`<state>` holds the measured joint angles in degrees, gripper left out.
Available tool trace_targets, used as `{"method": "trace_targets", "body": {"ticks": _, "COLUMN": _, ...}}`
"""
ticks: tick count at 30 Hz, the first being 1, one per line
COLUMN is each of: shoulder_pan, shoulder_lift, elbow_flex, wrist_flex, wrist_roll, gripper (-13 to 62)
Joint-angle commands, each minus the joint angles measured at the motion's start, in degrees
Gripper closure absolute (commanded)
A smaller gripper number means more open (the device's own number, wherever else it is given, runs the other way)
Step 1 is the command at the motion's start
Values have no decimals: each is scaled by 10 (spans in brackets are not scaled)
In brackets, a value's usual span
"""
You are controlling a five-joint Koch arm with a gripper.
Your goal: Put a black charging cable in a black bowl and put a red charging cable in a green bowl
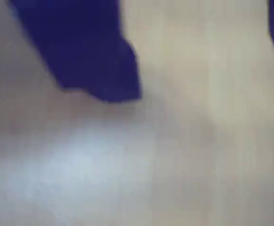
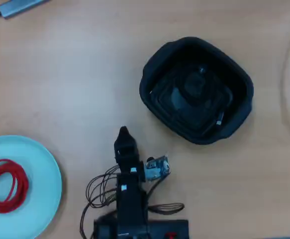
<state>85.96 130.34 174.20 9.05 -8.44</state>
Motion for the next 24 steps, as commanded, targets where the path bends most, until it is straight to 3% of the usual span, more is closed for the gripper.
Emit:
{"method": "trace_targets", "body": {"ticks": 1, "shoulder_pan": 4, "shoulder_lift": 57, "elbow_flex": 63, "wrist_flex": 9, "wrist_roll": 10, "gripper": 157}}
{"method": "trace_targets", "body": {"ticks": 24, "shoulder_pan": 3, "shoulder_lift": 56, "elbow_flex": 67, "wrist_flex": 18, "wrist_roll": 11, "gripper": 165}}
